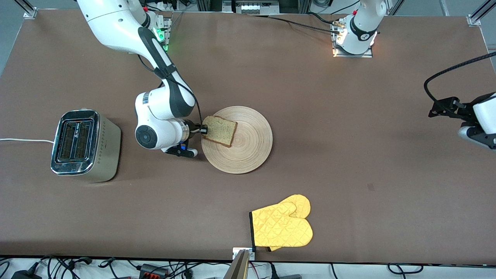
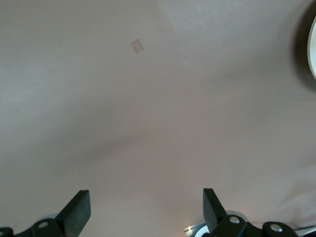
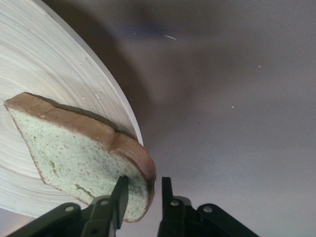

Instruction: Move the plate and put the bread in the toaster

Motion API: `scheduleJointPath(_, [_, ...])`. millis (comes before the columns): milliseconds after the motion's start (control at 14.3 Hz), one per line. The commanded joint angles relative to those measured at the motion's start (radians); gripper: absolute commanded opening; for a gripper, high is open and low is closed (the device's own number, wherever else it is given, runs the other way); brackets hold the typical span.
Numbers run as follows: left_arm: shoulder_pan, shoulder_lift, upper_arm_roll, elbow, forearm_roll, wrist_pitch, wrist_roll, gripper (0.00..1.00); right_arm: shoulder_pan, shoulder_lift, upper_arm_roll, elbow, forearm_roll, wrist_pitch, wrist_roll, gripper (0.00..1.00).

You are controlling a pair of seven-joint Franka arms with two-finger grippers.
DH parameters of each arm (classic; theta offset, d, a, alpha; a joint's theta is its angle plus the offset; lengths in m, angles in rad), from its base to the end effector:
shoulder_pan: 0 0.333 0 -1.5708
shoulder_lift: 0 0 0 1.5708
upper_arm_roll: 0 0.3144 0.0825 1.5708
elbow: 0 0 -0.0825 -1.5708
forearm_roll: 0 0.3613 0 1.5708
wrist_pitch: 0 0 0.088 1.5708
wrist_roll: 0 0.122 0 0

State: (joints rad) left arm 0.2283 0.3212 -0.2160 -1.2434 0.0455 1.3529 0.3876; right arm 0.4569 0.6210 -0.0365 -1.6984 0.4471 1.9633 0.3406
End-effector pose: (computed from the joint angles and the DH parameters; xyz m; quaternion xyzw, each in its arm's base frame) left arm 0.5965 0.0351 0.5556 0.9781 -0.1811 -0.0978 0.0317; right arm 0.5476 0.2841 0.2154 -0.9660 0.0798 0.2249 0.0994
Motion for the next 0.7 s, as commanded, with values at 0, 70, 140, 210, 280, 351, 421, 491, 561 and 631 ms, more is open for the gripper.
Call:
scheduleJointPath(0, [0.019,-0.180,-0.014,-0.255,-0.039,0.115,-0.056,1.00,0.005,-0.010,-0.002,-0.001,0.010,-0.014,0.011,0.30])
scheduleJointPath(70, [0.019,-0.217,-0.014,-0.310,-0.053,0.142,-0.128,1.00,0.005,-0.007,-0.003,0.002,0.010,-0.014,0.011,0.30])
scheduleJointPath(140, [0.019,-0.237,-0.014,-0.342,-0.068,0.146,-0.210,1.00,0.006,-0.006,-0.002,0.002,0.010,-0.008,0.011,0.30])
scheduleJointPath(210, [0.013,-0.254,-0.017,-0.364,-0.076,0.146,-0.290,1.00,0.005,-0.004,-0.003,0.002,0.010,-0.006,0.011,0.30])
scheduleJointPath(280, [0.010,-0.275,-0.040,-0.384,-0.076,0.149,-0.370,1.00,0.005,-0.004,-0.002,0.002,0.012,-0.004,0.009,0.29])
scheduleJointPath(351, [0.011,-0.287,-0.080,-0.413,-0.063,0.156,-0.453,1.00,0.006,-0.001,-0.002,0.002,0.015,-0.003,0.009,0.25])
scheduleJointPath(421, [0.013,-0.313,-0.106,-0.463,-0.043,0.187,-0.549,1.00,0.006,0.003,-0.002,0.003,0.022,-0.001,0.009,0.20])
scheduleJointPath(491, [0.019,-0.342,-0.112,-0.516,-0.038,0.227,-0.585,1.00,0.006,0.003,-0.002,0.003,0.024,-0.001,0.008,0.13])
scheduleJointPath(561, [0.019,-0.373,-0.114,-0.554,-0.039,0.271,-0.582,1.00,0.006,0.005,-0.002,0.003,0.024,-0.001,0.008,0.05])
scheduleJointPath(631, [0.017,-0.378,-0.117,-0.554,-0.038,0.290,-0.582,1.00,0.006,0.006,-0.002,0.006,0.024,0.002,0.008,0.00])
